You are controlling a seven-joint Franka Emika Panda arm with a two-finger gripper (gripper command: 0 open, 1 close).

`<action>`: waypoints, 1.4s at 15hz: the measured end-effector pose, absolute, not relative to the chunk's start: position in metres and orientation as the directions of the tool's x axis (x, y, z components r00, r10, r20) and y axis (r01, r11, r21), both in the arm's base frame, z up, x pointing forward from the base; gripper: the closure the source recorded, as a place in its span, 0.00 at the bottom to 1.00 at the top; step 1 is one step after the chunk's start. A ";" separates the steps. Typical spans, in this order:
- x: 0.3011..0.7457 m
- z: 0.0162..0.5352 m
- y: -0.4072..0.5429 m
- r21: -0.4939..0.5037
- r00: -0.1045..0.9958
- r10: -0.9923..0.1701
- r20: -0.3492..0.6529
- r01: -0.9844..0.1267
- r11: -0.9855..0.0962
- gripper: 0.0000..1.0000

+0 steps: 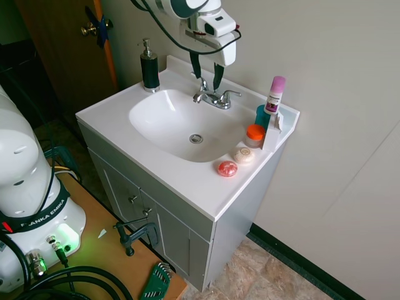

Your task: Turn on the cold water

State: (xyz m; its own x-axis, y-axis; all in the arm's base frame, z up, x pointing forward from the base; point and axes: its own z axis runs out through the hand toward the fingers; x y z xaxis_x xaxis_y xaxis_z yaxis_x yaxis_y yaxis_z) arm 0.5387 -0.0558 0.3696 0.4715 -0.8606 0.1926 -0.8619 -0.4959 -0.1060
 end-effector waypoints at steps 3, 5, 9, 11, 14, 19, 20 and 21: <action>0.565 0.359 -0.082 -0.130 0.387 -0.870 0.307 -0.888 -0.441 0.00; 0.575 0.347 -0.095 -0.126 0.355 -0.872 0.336 -0.901 -0.416 0.00; 0.596 0.325 -0.104 -0.145 0.328 -0.866 0.377 -0.903 -0.405 0.00; 0.604 0.322 -0.106 -0.152 0.317 -0.866 0.387 -0.904 -0.399 0.00; 0.608 0.309 -0.103 -0.136 0.324 -0.865 0.384 -0.906 -0.400 0.00; 0.602 0.296 -0.098 -0.121 0.326 -0.874 0.359 -0.913 -0.390 0.00; 0.594 0.295 -0.094 -0.119 0.328 -0.877 0.350 -0.913 -0.389 0.00; 0.584 0.295 -0.090 -0.118 0.333 -0.880 0.339 -0.913 -0.391 0.00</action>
